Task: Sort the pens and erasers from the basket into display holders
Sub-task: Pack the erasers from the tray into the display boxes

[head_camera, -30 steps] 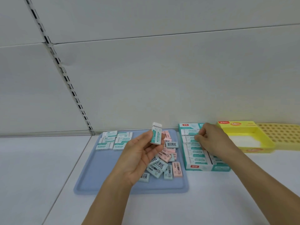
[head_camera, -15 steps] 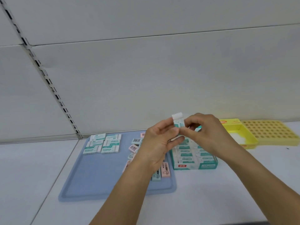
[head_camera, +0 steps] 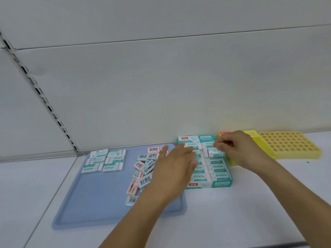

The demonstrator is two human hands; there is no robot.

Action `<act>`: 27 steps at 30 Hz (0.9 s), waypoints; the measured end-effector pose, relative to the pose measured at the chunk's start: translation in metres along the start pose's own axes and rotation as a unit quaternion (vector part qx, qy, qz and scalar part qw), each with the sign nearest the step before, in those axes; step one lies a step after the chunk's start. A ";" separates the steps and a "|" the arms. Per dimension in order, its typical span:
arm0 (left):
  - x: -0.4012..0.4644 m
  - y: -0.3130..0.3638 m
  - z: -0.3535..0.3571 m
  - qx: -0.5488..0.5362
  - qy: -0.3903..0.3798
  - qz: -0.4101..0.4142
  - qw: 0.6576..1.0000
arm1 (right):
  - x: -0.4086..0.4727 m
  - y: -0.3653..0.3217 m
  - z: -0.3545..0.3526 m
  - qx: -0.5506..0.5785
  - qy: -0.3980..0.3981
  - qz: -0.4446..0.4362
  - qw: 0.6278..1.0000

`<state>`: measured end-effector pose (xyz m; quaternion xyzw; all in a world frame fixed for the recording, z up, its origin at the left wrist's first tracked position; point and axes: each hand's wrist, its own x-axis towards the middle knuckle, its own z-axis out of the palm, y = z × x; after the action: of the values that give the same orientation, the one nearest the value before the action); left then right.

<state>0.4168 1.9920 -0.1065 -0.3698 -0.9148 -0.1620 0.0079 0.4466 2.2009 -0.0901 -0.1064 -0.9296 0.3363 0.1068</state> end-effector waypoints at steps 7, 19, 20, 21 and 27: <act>-0.003 -0.011 0.013 0.073 -0.072 -0.002 0.995 | -0.001 0.012 0.019 -0.130 0.005 -0.084 0.988; 0.009 -0.013 0.005 -0.009 -0.061 -0.003 0.998 | -0.009 -0.002 0.021 -0.305 0.033 -0.146 0.941; 0.006 -0.015 0.001 -0.040 -0.038 -0.003 0.998 | -0.008 -0.007 0.022 -0.290 0.048 -0.152 0.944; 0.002 -0.019 -0.004 -0.071 0.000 -0.005 0.997 | -0.009 -0.015 0.026 -0.259 0.058 -0.157 0.951; -0.054 -0.117 -0.032 -0.070 0.137 -0.141 0.978 | -0.002 -0.103 0.078 -0.106 -0.047 -0.246 0.962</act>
<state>0.3734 1.8669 -0.1173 -0.2115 -0.9344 -0.2740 0.0841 0.4141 2.0762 -0.0819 0.1307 -0.9614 0.2043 0.1303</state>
